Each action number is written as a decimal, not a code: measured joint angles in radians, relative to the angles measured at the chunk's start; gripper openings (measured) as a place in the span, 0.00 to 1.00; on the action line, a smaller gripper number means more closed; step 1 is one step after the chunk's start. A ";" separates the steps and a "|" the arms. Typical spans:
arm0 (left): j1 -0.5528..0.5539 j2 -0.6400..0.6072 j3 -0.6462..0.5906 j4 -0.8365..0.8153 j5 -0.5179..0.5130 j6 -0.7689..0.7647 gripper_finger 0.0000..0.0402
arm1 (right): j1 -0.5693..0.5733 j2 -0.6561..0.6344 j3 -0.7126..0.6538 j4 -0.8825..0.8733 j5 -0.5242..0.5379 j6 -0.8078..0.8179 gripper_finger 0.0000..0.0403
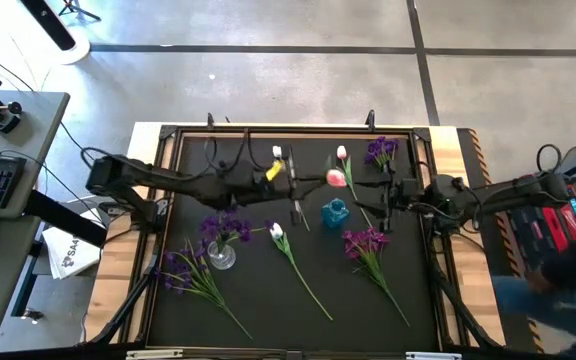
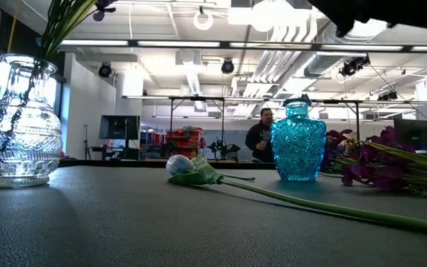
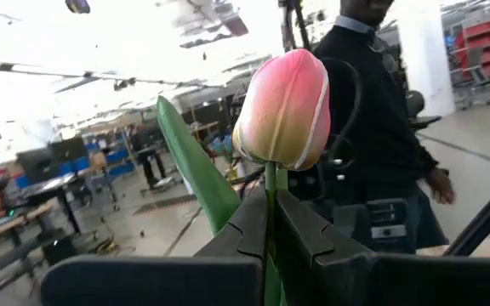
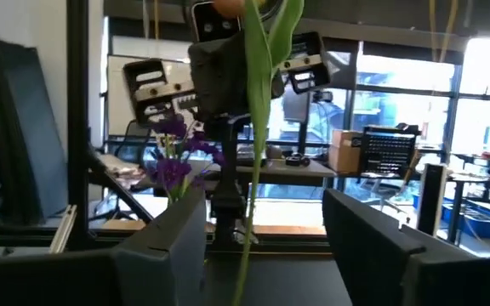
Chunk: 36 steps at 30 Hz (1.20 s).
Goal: Sort flowers into vase by color
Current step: Put the left pink flower into the blue vase
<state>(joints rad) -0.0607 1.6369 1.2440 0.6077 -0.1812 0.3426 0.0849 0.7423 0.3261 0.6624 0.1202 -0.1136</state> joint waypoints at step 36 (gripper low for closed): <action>-0.027 0.066 0.028 -0.072 -0.052 0.002 0.05 | 0.000 0.312 0.262 -0.100 0.034 -0.021 0.03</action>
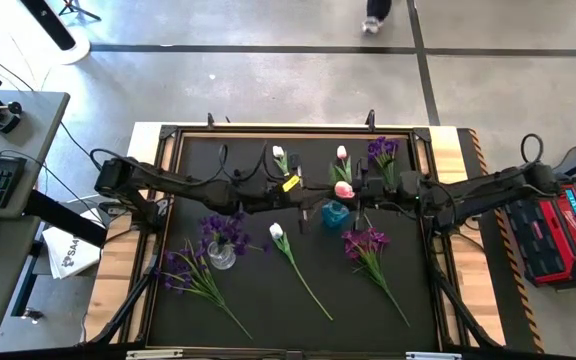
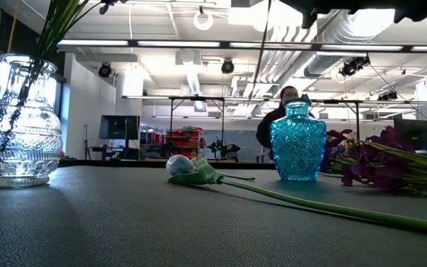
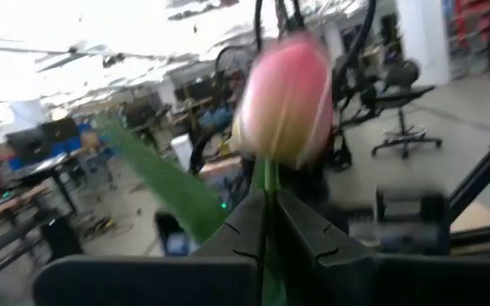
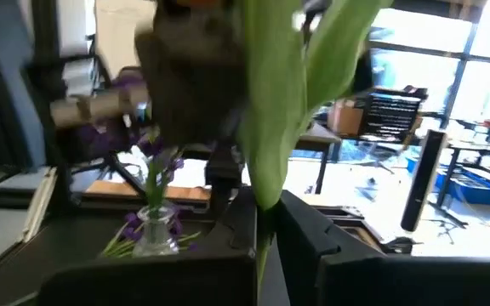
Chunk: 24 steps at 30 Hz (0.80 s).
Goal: Sort flowers into vase by color
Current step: Put the left pink flower into the blue vase
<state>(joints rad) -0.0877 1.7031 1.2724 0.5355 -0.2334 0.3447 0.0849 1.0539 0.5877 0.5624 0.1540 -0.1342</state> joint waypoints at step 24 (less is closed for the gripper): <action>-0.147 -0.239 -0.002 -0.454 -0.642 0.016 0.30 | 0.000 -0.284 0.000 -0.335 0.220 -0.050 0.00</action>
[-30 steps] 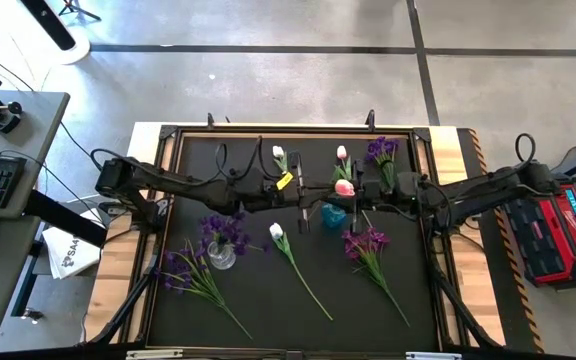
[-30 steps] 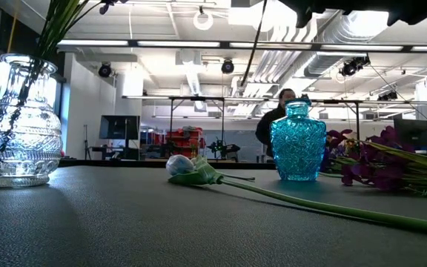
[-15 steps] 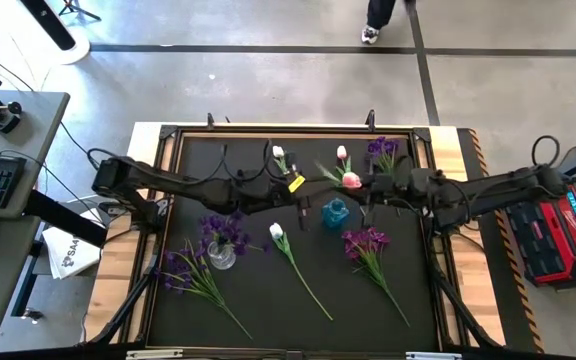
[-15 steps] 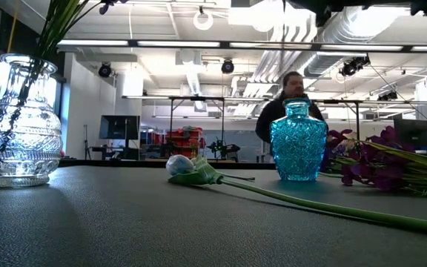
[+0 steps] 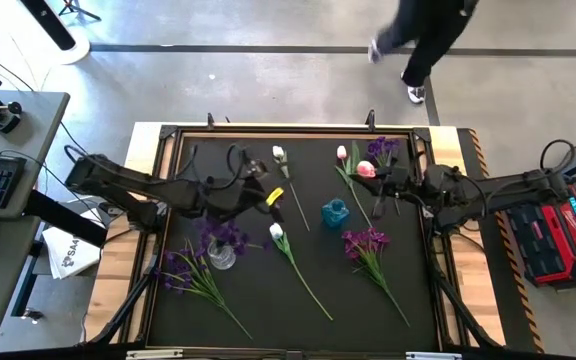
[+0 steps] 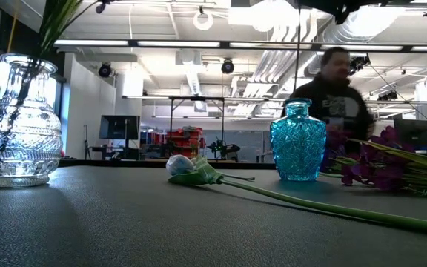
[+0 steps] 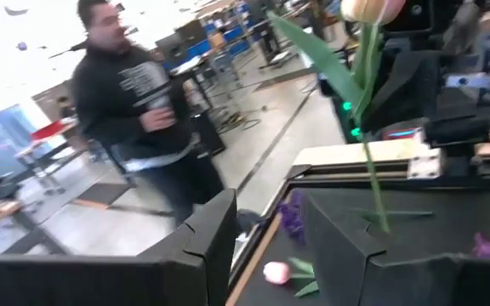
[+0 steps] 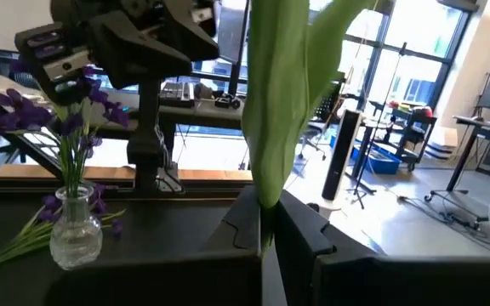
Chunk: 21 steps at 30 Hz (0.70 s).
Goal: Sort flowers into vase by color
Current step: Put the left pink flower into the blue vase
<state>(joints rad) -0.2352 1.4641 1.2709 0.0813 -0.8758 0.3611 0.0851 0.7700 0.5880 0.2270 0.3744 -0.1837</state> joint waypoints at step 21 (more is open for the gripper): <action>-0.259 -0.155 0.000 -0.095 -0.523 0.033 0.30 | 0.000 0.139 0.000 -0.047 -0.093 0.044 0.00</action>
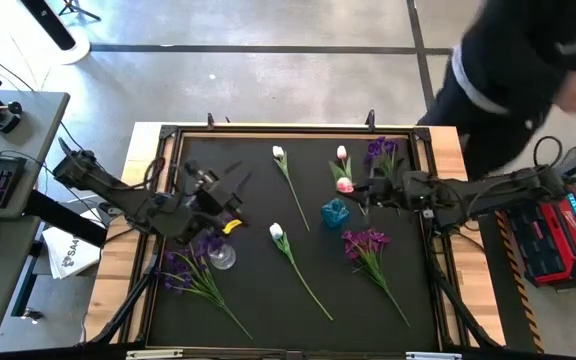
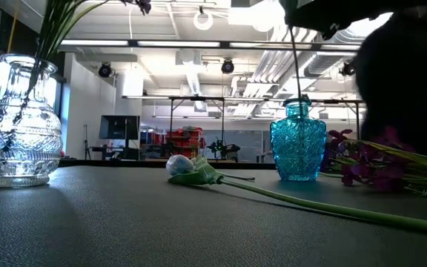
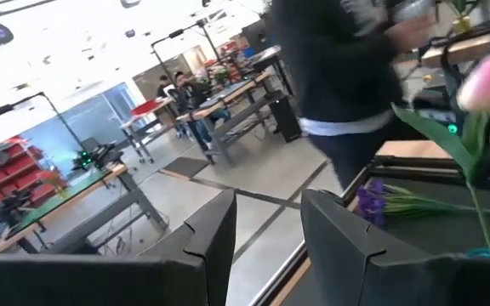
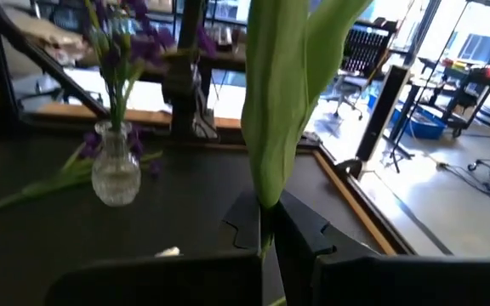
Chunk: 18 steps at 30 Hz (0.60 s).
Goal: Sort flowers into vase by color
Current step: Put the left pink flower into the blue vase
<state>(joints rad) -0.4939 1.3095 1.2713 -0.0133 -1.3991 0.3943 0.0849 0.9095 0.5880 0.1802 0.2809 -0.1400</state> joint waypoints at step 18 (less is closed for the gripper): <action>-0.110 -0.085 0.000 -1.090 -0.017 -1.252 0.30 | 0.000 0.038 0.000 -0.063 0.144 0.038 0.19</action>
<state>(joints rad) -0.6037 1.2242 1.2715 -1.1034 -1.4161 -0.8579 0.0849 0.9474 0.5877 0.1169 0.4254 -0.1023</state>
